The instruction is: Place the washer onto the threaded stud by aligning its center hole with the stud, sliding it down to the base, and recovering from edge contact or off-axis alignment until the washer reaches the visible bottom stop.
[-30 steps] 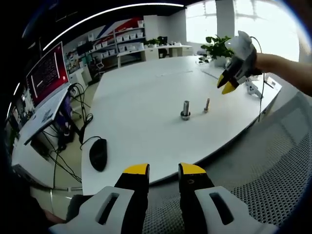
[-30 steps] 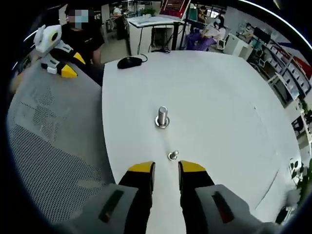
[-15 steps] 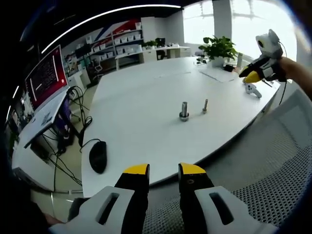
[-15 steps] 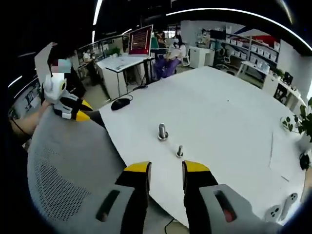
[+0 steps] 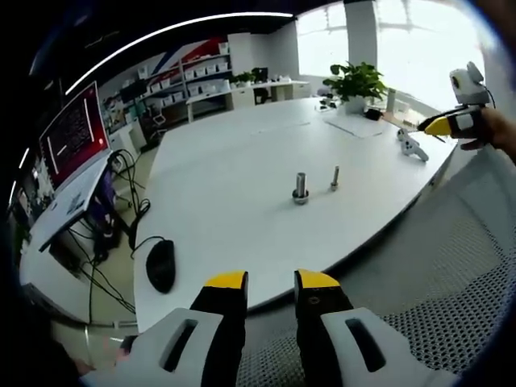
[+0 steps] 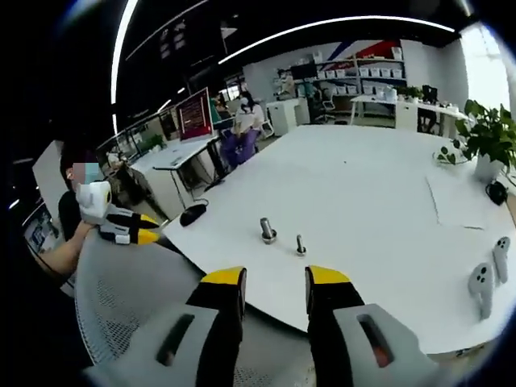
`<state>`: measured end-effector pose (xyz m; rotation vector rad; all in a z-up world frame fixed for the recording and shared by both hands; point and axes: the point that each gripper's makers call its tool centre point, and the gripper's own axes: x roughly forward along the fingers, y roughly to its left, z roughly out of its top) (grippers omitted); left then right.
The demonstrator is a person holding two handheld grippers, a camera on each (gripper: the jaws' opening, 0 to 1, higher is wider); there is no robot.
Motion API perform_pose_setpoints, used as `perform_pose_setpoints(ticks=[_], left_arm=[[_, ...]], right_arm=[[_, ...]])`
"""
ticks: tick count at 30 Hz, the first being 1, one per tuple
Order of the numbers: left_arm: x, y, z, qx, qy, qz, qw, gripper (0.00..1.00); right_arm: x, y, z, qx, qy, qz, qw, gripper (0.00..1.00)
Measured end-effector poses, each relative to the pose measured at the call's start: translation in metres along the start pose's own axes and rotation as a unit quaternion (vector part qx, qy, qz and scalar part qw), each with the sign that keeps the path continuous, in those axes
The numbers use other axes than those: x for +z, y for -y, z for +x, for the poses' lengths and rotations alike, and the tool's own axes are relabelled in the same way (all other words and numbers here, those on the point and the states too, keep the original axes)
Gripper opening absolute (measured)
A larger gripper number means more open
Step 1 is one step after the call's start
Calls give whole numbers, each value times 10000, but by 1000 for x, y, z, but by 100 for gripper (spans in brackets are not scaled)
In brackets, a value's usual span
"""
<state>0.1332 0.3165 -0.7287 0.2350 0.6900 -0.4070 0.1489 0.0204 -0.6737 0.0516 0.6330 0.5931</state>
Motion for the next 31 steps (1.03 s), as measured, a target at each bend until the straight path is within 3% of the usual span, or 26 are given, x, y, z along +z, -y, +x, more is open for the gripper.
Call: perform_pose_setpoints(ticks=[5,8,12,17,20,23,25,31], left_arm=[[1,1,0,-30,18,29,10000,21],[0,1,0,-38,0,28,10000,21],[-1,1,1,-34,-46,39,10000,21],[-1,0,2,-43,-76,40,10000,21],[-1,1,2,-47,-79,41,9999,21],[-1,0,2,-45,-70,31,10000,21],[0,1,2,-51,-65,41,10000,21],[0,1,2,-83,-68,63,9999,20]], right_arm=[[-11,-6,0,-26,22,190,9998,34],[-12,-7,2,-247,335,657,9970,33],[-13,-7,2,-352,440,795,9952,34],[-13,-4,2,-545,412,773,9947,34],[-15,7,4,-1031,478,540,9921,35],[-22,11,6,-1264,131,96,9918,33],[-18,11,6,-1259,248,50,9917,32],[-24,5,10,-980,91,215,9949,32]])
